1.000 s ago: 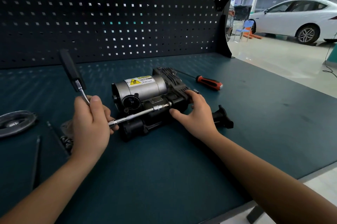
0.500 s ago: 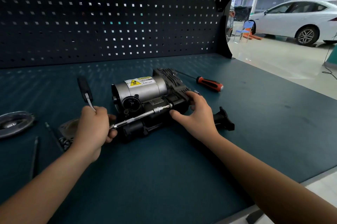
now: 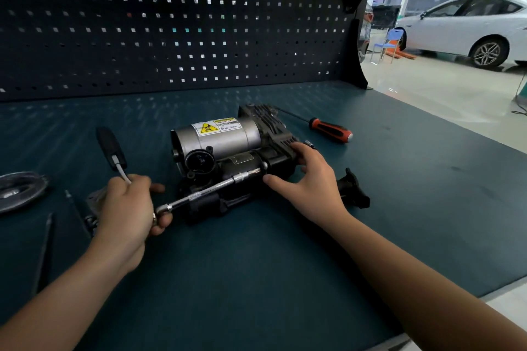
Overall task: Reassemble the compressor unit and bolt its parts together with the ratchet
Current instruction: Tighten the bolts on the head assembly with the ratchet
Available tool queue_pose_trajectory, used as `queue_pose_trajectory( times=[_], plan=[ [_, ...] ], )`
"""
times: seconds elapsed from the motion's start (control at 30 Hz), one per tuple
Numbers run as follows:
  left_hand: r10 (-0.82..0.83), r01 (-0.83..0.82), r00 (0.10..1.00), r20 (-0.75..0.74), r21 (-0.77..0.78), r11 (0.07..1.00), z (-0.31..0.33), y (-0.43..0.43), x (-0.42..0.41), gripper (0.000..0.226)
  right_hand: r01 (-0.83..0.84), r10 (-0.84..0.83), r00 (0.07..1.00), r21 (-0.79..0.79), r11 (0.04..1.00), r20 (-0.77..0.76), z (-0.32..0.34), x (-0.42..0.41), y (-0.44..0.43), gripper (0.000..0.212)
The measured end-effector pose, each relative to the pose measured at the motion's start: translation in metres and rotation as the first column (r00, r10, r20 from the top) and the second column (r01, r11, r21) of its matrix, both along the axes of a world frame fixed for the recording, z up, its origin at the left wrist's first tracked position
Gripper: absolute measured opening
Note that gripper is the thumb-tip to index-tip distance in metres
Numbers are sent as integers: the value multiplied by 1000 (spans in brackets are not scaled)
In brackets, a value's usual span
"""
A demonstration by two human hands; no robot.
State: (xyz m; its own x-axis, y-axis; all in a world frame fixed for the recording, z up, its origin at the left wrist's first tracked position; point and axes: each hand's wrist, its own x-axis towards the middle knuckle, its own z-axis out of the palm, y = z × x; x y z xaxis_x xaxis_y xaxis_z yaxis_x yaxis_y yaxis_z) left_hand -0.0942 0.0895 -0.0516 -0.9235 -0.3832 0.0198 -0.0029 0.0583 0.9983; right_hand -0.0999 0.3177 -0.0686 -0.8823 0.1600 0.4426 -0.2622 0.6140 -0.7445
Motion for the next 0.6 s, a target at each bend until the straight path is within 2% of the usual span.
queue_pose_trajectory(
  times=[0.1,0.17,0.3,0.6],
  plan=[
    [29,-28,999,-21,30,999,2,3,1,7,11,-11,1000,-7,1000,-1,0,0,-2,77],
    [48,-47,998,-34,24,999,2,7,-1,14,9,-9,1000,-15,1000,2,0,0,-3,77],
    [69,-76,993,-100,-74,994,-1,12,-1,25,20,-20,1000,-21,1000,6,1,1,-3,76],
    [30,-94,971,-235,-267,959,-6,13,2,28,29,-29,1000,-27,999,5,3,3,-5,73]
  ],
)
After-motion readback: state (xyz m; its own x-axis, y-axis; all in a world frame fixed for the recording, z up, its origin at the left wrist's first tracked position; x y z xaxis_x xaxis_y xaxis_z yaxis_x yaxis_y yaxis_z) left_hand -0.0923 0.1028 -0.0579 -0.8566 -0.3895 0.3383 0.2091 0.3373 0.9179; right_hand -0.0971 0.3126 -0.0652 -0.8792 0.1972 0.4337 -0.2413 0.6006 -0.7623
